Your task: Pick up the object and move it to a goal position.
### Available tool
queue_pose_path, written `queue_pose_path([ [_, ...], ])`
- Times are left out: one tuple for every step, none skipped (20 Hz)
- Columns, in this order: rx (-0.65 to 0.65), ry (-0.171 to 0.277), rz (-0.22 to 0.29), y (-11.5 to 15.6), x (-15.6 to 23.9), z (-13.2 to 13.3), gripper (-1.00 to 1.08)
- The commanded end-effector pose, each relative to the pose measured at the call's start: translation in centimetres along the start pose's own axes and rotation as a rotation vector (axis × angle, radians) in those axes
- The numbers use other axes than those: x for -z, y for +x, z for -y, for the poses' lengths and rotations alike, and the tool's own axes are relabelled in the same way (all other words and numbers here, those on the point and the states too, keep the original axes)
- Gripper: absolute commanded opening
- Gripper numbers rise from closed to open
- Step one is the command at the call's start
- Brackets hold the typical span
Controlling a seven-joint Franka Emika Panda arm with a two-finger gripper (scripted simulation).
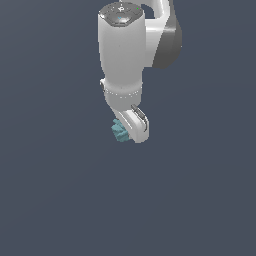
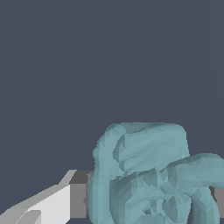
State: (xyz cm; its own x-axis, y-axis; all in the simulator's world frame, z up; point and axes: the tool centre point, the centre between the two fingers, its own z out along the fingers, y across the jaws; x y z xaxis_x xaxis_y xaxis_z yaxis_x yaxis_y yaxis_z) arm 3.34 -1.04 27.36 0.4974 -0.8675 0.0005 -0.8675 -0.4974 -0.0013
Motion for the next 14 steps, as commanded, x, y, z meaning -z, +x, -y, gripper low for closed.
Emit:
queue_pose_path([
  [0.000, -0.001, 0.001, 0.2, 2.0, -0.2, -1.00],
  [0.000, -0.001, 0.001, 0.3, 2.7, -0.3, -1.00],
  [0.001, -0.002, 0.000, 0.3, 3.3, -0.3, -1.00],
  [0.001, -0.002, 0.000, 0.3, 3.8, -0.4, -1.00],
  [0.001, -0.002, 0.000, 0.4, 4.3, -0.4, -1.00],
  [0.001, -0.002, 0.000, 0.5, 4.7, -0.4, -1.00],
  [0.001, -0.002, 0.000, 0.5, 5.1, -0.5, -1.00],
  [0.001, -0.002, 0.000, 0.5, 5.4, -0.5, -1.00],
  [0.001, -0.002, 0.000, 0.5, 5.6, -0.5, -1.00],
  [0.001, -0.002, 0.000, 0.6, 5.8, -0.5, -1.00],
  [0.001, -0.002, 0.000, 0.6, 5.9, -0.4, -1.00],
  [0.002, -0.001, 0.000, 0.6, 5.9, -0.4, -1.00],
  [0.002, -0.001, 0.000, 0.6, 5.9, -0.4, -1.00],
  [0.002, -0.001, 0.000, 0.6, 5.9, -0.4, -1.00],
])
